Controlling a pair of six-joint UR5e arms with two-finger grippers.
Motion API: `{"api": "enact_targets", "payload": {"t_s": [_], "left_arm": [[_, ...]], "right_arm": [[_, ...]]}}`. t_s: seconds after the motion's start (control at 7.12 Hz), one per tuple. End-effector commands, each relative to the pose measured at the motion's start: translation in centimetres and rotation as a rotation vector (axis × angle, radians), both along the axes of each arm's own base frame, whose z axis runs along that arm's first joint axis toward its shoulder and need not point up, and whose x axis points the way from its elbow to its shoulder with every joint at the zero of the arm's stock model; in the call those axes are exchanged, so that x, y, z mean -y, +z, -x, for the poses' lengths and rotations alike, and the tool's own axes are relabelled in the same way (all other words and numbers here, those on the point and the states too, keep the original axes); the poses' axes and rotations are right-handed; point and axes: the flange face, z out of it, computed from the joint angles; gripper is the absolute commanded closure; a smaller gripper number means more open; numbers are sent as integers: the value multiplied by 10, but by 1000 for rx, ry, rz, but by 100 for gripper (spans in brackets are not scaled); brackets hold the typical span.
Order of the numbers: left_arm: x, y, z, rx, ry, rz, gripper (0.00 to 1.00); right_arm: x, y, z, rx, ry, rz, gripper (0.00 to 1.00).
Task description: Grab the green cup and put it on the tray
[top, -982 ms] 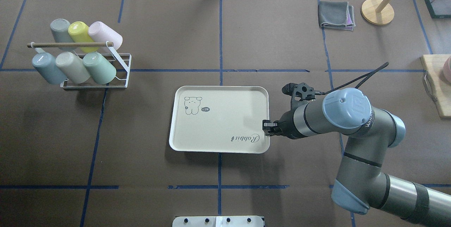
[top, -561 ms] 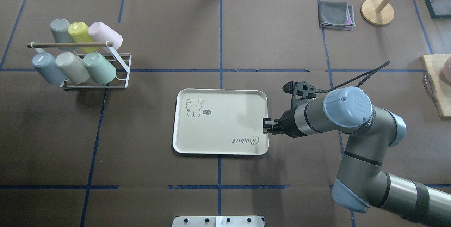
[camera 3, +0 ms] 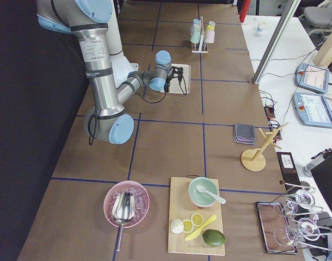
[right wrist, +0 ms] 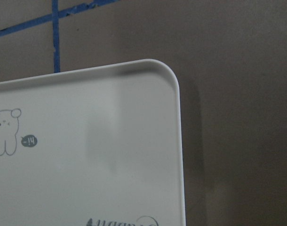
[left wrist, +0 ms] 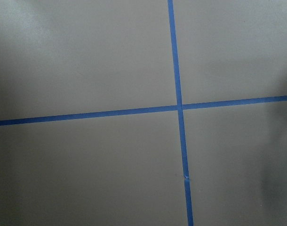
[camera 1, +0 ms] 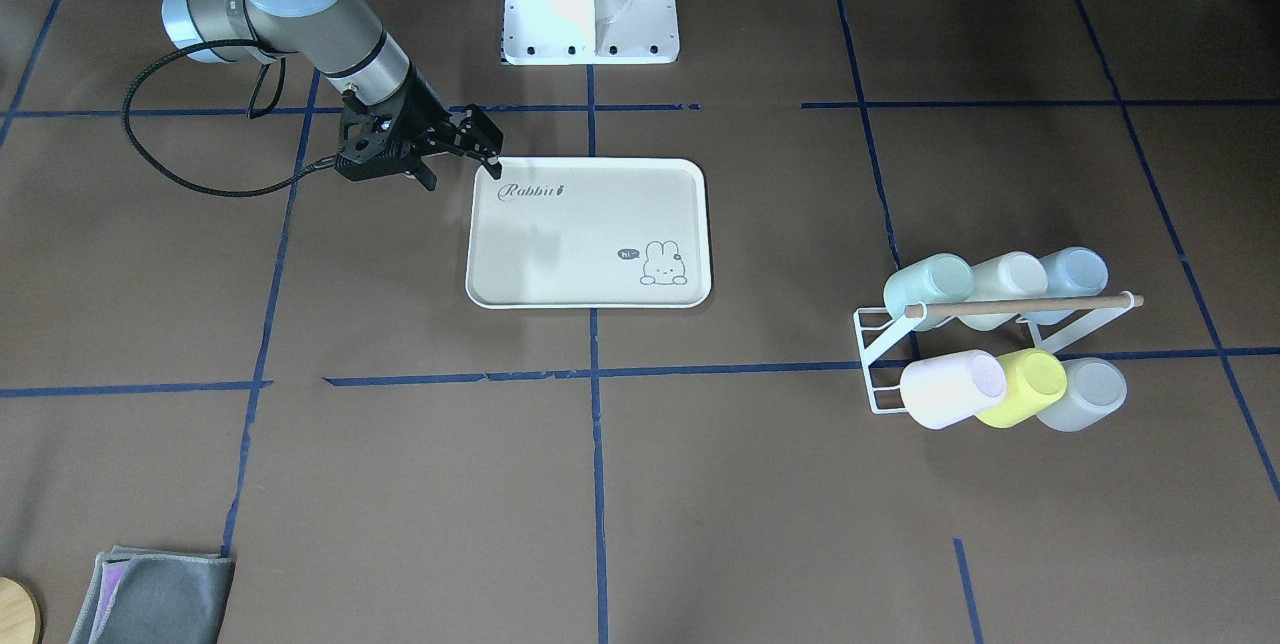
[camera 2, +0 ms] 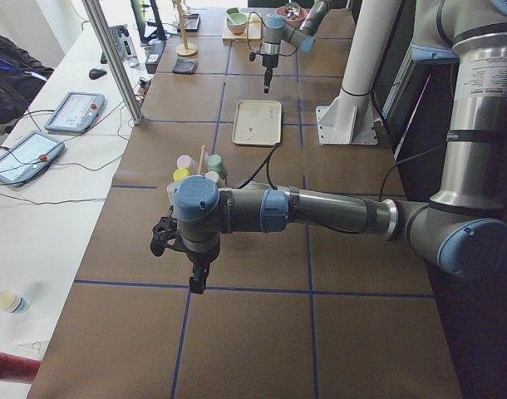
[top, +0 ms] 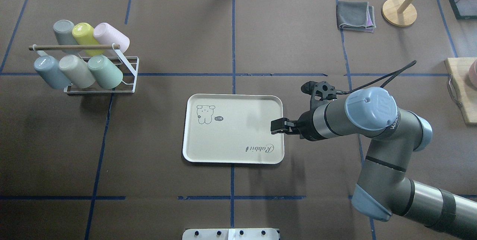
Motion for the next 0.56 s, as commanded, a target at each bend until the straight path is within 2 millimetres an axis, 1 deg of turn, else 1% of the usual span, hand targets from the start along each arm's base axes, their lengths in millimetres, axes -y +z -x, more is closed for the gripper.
{"api": "enact_targets", "payload": {"t_s": [0.0,0.14,0.28,0.42], "left_arm": [[-7,-56,-6,10,10,-85,0],[-10,-95,-26,14,51,-151,0],[-11,-125,-50,15,100,-214,0],[-12,-139,-69,12,138,-245,0]], "right_arm": [[33,-6,-42,-41,26,72,0],[47,-9,-66,-74,37,106,0],[65,-10,-95,-88,43,125,0],[81,-12,-128,-105,36,123,0]]}}
